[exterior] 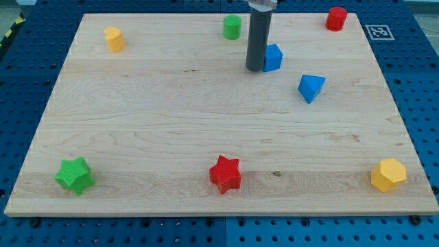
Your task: Move the blue cube above to the blue triangle
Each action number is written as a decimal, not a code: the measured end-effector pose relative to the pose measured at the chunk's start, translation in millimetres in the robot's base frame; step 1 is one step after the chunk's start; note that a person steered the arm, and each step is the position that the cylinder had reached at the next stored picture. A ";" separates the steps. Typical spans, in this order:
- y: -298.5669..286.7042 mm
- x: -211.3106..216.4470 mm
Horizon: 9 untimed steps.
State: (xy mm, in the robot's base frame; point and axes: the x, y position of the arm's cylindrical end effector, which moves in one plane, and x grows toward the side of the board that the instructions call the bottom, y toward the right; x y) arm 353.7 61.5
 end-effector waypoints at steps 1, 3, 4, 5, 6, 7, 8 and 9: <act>-2.4 -15.3; 5.2 -41.1; 27.8 -53.3; 30.1 -53.3; 46.9 -51.1; 63.1 -45.8; 63.1 -43.8; 63.1 -26.2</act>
State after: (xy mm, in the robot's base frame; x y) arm 327.5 124.6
